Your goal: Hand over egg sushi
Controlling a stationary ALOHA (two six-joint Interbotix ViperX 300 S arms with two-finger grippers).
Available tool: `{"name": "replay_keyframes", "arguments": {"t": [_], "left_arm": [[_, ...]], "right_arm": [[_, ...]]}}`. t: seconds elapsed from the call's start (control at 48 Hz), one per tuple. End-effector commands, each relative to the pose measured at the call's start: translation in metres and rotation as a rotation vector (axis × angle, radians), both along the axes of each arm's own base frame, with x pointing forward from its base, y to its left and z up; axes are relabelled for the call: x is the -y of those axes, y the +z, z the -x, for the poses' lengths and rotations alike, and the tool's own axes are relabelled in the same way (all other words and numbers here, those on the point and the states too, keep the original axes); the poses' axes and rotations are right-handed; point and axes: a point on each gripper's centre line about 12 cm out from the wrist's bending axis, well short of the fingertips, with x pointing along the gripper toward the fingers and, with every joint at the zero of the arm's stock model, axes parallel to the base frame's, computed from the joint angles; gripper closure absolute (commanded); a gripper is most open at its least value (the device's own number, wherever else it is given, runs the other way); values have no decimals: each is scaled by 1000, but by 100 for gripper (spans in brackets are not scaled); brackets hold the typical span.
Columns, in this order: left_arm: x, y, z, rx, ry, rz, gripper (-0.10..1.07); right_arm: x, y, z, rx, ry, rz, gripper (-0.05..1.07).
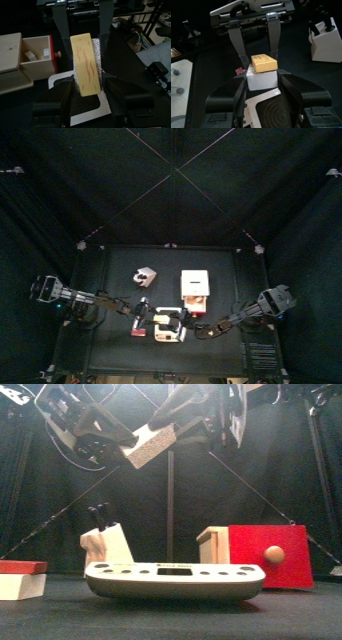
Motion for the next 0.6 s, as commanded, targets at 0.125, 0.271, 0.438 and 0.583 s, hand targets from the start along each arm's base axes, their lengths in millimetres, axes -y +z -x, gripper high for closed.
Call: {"name": "replay_keyframes", "arguments": {"t": [0.125, 0.271, 0.438, 0.583], "left_arm": [[2, 10, -4, 36, -10, -1, 15], [2, 10, -4, 34, -9, 1, -1], [-1, 8, -4, 29, 2, 8, -5], [-1, 7, -4, 25, 2, 6, -5]], "right_arm": [[2, 16, -2, 41, -13, -26, 44], [3, 16, -1, 37, -21, -39, 44], [2, 15, 0, 34, -24, -45, 44], [3, 16, 0, 36, -25, -45, 44]]}}
